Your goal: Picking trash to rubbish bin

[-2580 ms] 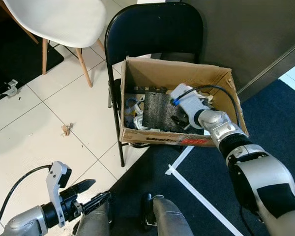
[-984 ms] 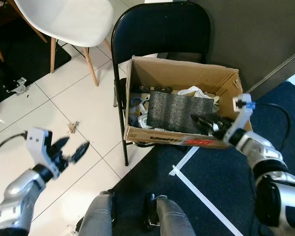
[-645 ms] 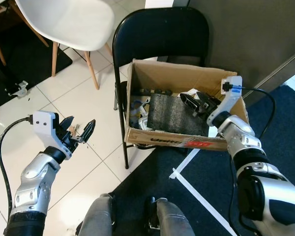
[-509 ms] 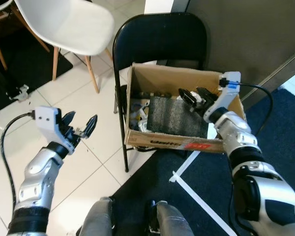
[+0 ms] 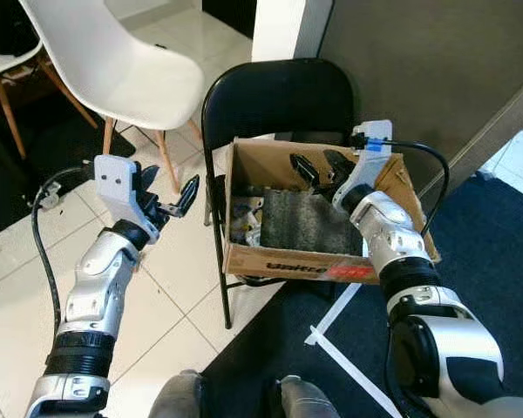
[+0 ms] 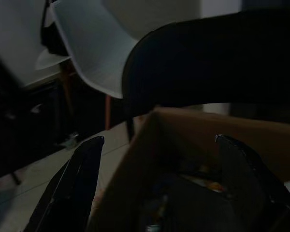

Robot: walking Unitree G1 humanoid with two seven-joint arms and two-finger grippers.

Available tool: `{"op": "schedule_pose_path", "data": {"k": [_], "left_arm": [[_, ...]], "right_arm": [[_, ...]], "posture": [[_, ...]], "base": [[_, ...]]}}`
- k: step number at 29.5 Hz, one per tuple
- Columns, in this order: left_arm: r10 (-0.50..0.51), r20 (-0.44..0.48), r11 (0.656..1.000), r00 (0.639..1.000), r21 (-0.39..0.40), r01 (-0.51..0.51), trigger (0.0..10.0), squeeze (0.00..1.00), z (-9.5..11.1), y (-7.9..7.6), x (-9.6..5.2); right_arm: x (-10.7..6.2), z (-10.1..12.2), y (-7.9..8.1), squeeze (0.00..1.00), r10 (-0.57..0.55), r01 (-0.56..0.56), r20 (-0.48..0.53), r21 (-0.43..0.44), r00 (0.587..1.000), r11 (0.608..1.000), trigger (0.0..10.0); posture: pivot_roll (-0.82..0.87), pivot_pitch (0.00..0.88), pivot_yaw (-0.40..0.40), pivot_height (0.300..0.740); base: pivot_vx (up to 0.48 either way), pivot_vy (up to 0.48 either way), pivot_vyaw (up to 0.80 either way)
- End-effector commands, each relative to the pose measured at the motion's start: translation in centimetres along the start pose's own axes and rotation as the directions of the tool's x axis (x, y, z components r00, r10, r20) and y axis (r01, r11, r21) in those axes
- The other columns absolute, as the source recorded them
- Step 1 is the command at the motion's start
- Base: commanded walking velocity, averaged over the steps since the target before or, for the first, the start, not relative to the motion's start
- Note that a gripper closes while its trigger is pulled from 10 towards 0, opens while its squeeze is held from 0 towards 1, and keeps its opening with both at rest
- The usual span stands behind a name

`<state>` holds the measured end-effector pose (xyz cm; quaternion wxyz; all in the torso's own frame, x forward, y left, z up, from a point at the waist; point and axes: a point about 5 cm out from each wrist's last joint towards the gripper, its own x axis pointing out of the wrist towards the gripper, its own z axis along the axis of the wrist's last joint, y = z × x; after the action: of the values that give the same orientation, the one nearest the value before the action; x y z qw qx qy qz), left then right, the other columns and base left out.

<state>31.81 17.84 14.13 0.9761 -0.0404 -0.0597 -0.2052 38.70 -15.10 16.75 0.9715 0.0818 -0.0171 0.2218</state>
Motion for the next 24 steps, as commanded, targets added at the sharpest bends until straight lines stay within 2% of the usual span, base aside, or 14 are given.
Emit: {"op": "schedule_pose_path", "data": {"k": [1,5,6,8,13,19,24], "left_arm": [[-0.004,-0.009,1.000,1.000,0.019,0.004,10.0,0.00,-0.4,-0.4,0.2],[0.028,-0.003,0.999,1.000,0.039,-0.028,10.0,0.00,-0.2,-0.1,0.3],[0.085,-0.014,0.993,0.996,0.085,-0.084,10.0,0.00,-0.4,0.4,0.2],[0.122,-0.024,0.985,0.992,0.127,-0.118,10.0,0.00,-0.8,0.6,-0.1],[0.175,-0.022,0.977,0.984,0.124,-0.170,10.0,0.00,-1.0,0.9,-0.8],[0.168,-0.013,0.979,0.986,0.124,-0.165,10.0,0.00,-1.0,0.4,-0.6],[0.161,-0.005,0.976,0.987,0.148,-0.159,10.0,0.00,-1.1,-0.2,-0.2]], "right_arm": [[-0.3,0.2,-0.3,0.00,-0.021,0.020,-0.005,-0.031,1.000,0.999,10.0],[-0.2,0.4,-0.1,0.00,-0.021,0.021,-0.001,-0.045,1.000,0.999,10.0],[-0.2,0.3,0.3,0.00,-0.036,0.036,0.000,-0.075,0.999,0.997,10.0],[-0.4,-0.1,1.0,0.00,-0.037,0.037,0.005,-0.120,0.999,0.992,10.0],[-1.1,-0.6,1.1,0.00,-0.076,0.076,0.009,-0.138,0.997,0.987,10.0],[-1.6,0.5,0.1,0.00,-0.121,0.125,0.036,-0.176,0.992,0.976,10.0],[-2.2,0.4,0.3,0.00,-0.124,0.125,0.018,-0.203,0.992,0.971,10.0]], "posture": [[0.06,0.035,-0.026,0.740],[0.07,0.030,-0.028,0.740],[0.06,0.014,-0.028,0.740],[0.06,0.004,-0.020,0.740],[0.05,0.000,-0.014,0.740],[0.04,0.000,-0.017,0.740],[0.03,0.000,-0.022,0.740]], "base": [[0.000,0.000,-0.80],[0.000,0.000,-0.80],[0.000,0.000,-0.80],[0.000,0.000,-0.80],[0.000,0.000,-0.80],[0.000,0.000,-0.80],[0.000,0.000,-0.80]]}}
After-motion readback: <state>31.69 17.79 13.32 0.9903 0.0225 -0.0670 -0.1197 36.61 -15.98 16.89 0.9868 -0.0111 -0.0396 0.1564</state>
